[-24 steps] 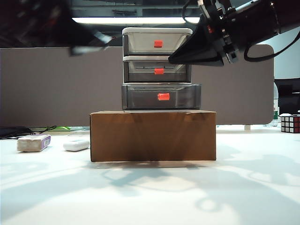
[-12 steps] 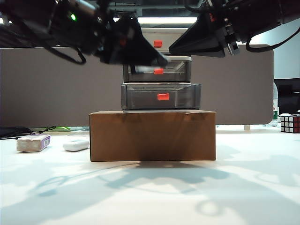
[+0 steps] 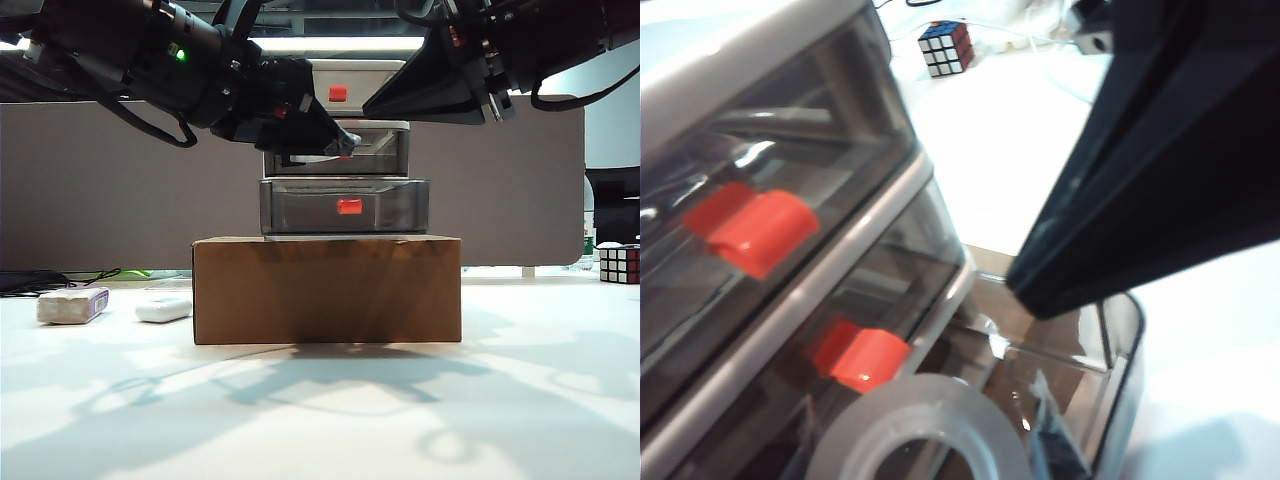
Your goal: Open the third layer of the drawer on the table, pick up the transparent tape on the table and put it in, and finally close the drawer.
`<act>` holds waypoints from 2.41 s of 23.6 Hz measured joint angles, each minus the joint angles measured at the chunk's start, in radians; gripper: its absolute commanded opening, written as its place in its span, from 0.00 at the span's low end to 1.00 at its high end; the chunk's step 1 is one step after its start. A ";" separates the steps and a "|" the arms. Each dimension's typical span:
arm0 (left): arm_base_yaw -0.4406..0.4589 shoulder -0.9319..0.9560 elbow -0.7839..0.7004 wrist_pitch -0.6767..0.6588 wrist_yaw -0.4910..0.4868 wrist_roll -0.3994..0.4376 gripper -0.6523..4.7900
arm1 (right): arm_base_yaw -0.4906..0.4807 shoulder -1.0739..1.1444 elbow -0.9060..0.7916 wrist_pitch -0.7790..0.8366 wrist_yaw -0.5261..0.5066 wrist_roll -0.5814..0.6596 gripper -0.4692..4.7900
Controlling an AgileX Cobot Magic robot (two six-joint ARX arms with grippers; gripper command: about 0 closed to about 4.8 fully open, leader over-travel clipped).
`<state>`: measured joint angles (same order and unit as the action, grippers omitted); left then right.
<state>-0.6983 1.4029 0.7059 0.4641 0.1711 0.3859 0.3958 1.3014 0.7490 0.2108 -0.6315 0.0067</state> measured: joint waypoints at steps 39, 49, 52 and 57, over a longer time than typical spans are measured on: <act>0.000 0.035 0.000 0.002 -0.014 0.001 0.86 | 0.000 0.000 0.000 -0.008 -0.034 0.000 0.08; -0.008 0.015 0.000 0.004 -0.015 -0.113 0.84 | 0.000 0.000 0.000 -0.008 -0.035 0.000 0.08; -0.014 0.015 0.000 -0.050 -0.014 -0.230 0.84 | 0.000 0.000 0.000 -0.008 -0.035 0.000 0.08; -0.024 0.013 0.003 -0.118 0.012 -0.238 0.83 | 0.000 0.000 0.000 -0.008 -0.035 0.000 0.08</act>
<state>-0.7219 1.4158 0.7094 0.3462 0.1829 0.1478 0.3958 1.3014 0.7490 0.2028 -0.6670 0.0067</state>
